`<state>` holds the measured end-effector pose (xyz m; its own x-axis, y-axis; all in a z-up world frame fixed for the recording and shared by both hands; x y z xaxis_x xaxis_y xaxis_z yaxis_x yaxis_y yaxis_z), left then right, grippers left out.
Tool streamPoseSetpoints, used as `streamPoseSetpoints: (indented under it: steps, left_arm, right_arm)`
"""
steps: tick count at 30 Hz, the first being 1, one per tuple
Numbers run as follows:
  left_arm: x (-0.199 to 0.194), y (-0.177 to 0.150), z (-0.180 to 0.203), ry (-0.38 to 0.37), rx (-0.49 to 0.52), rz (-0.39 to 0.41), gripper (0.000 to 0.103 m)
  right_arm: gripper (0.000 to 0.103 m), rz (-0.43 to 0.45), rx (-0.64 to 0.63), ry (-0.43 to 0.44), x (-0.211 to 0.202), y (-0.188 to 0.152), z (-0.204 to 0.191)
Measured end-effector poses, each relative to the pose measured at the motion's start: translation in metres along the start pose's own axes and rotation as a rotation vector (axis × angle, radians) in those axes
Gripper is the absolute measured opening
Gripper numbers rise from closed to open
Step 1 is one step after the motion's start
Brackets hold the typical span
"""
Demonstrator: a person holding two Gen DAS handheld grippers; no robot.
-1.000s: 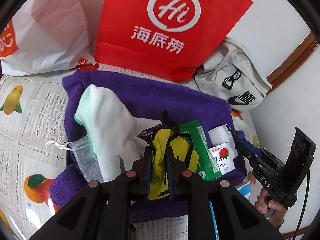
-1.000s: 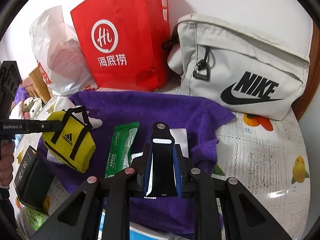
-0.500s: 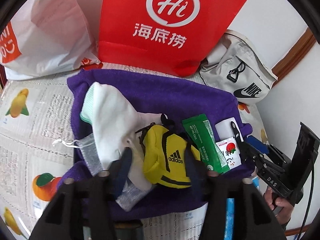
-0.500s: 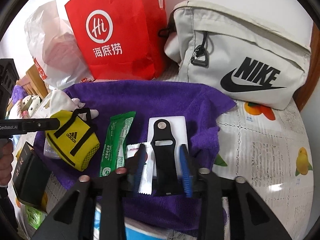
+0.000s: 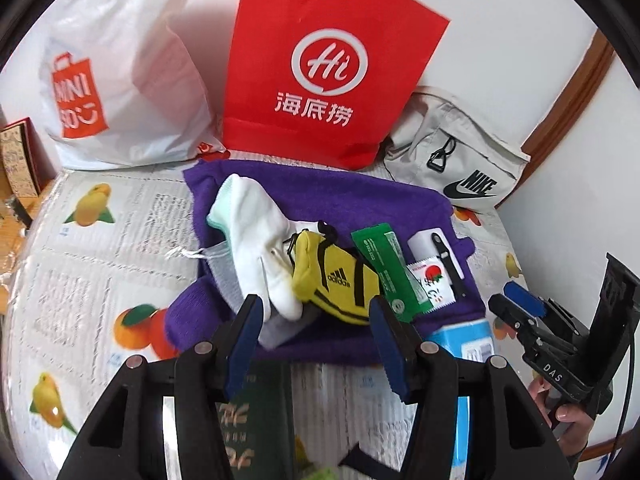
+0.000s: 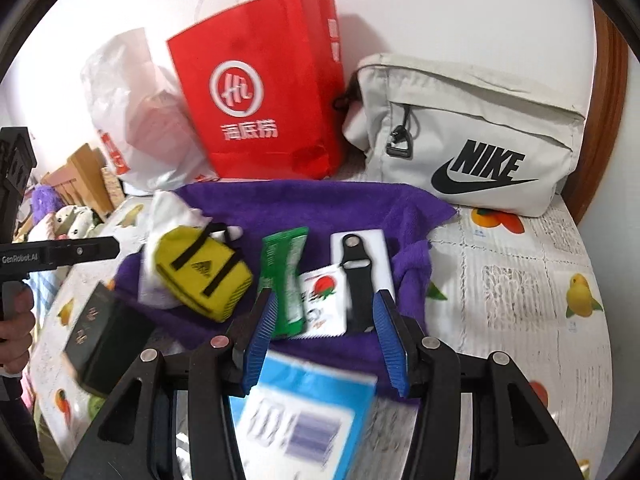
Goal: Organize soft objects
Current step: 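Move both grippers back toward the green tissue pack and second black strap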
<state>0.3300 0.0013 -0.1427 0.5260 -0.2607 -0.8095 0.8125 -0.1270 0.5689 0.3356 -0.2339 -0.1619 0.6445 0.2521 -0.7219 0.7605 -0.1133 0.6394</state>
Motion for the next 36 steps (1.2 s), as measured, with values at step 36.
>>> streamPoseSetpoints:
  steps: [36]
  left_arm:
    - [-0.068, -0.154, 0.008, 0.006, -0.035, 0.013, 0.055]
  right_arm:
    - [0.056, -0.039, -0.145, 0.1, -0.078, -0.189, -0.054]
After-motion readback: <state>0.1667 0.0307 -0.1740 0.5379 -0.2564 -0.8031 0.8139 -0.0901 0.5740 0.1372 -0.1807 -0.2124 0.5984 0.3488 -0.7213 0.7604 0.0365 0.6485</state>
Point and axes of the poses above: each gripper's, at about its wrist camera, not at the fingertips, and x roughly the way its jaws point, z to its right, y to its top, the point moved 8 cm from there along x, roughly the way its jaws point, and after that the axes turned 15 degrees about x, right-handed, at the moved point
